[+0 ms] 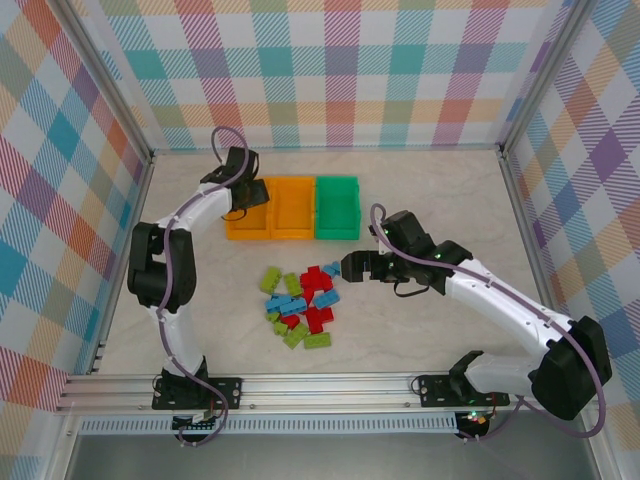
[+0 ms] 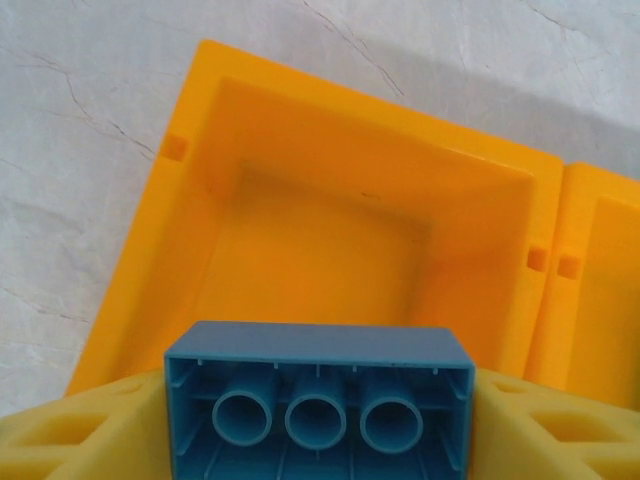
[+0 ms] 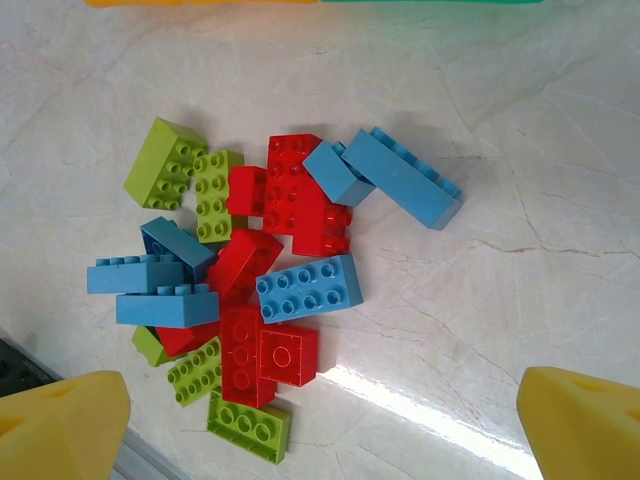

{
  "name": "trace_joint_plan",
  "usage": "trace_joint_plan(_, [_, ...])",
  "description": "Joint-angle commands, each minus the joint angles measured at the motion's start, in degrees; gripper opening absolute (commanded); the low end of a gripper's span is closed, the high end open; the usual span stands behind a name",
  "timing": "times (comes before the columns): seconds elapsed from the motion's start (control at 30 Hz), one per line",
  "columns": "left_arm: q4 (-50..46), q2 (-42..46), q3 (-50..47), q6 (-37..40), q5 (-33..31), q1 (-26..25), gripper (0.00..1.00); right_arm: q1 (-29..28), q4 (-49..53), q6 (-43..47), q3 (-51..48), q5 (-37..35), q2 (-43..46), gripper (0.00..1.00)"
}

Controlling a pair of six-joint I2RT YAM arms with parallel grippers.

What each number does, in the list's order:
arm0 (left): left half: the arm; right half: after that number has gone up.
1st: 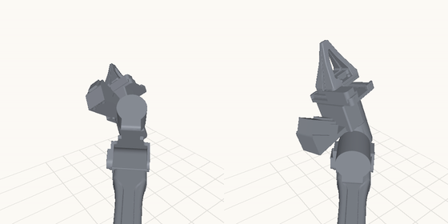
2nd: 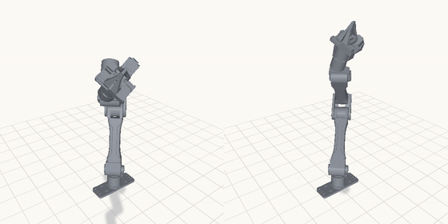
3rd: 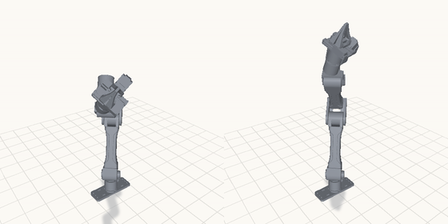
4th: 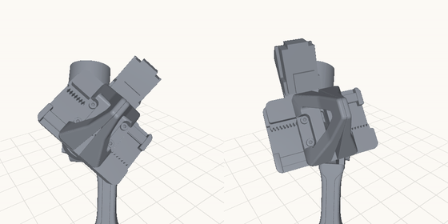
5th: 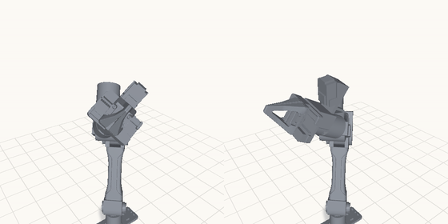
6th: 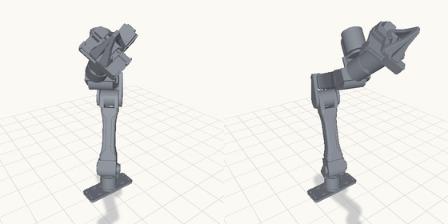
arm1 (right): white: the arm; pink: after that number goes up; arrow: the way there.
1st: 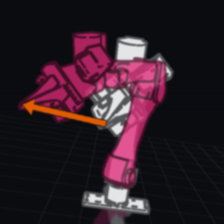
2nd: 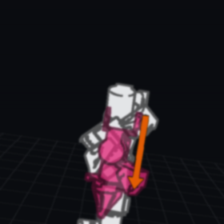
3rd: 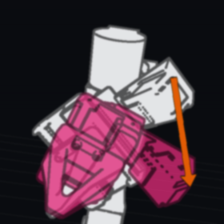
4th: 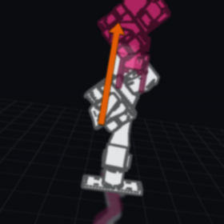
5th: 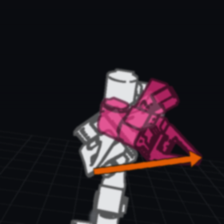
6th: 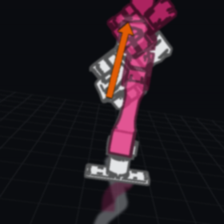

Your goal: Sort the legos into containers by color

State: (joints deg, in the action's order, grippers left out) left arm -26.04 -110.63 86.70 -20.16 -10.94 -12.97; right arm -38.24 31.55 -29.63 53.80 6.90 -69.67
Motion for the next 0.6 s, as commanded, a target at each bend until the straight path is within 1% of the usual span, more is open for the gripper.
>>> trace_joint_plan(0.0, [-1.63,1.91,2.7,1.28,0.61,0.49,0.76,-0.26,1.83,-0.95,1.88,-0.39,0.93,1.0])
trace_joint_plan(0.1, [-1.82,4.68,1.47,1.53,-0.12,0.49,0.8,-0.29,1.67,-1.12,1.67,-0.74,1.12,1.0])
trace_joint_plan(0.17, [-2.38,7.78,0.24,1.41,0.84,0.49,0.8,-0.26,1.42,-1.37,1.7,-0.83,0.77,1.0])
trace_joint_plan(0.2, [-3.7,9.34,0.06,1.27,2.04,0.43,0.79,-0.36,1.32,-1.48,1.81,-0.83,0.39,1.0])
trace_joint_plan(0.3, [-6.37,18.9,-3.71,1.22,6.86,-1.05,0.79,-2.3,1.65,-1.59,3.19,-2.44,-2.06,0.97])
trace_joint_plan(0.33, [-6.59,22.78,-5.7,1.34,8.28,-2.44,0.79,-3.5,1.35,-2.15,3.71,-3.37,-3.51,0.97])
trace_joint_plan(0.4, [-7.66,30.79,-9.43,2.9,8.88,-6.52,0.79,-5.61,0.3,-2.95,4.8,-4.48,-6.86,0.95])
trace_joint_plan(0.5, [-11.7,40.97,-13.25,6.92,7.05,-14.4,0.79,-8.09,-0.3,-3.6,7.76,-6.98,-13.73,0.91])
trace_joint_plan(0.57, [-16.89,46.38,-14.17,10.12,5.42,-19.05,0.79,-8.76,-1.17,-3.52,9.91,-7.12,-18.53,0.88])
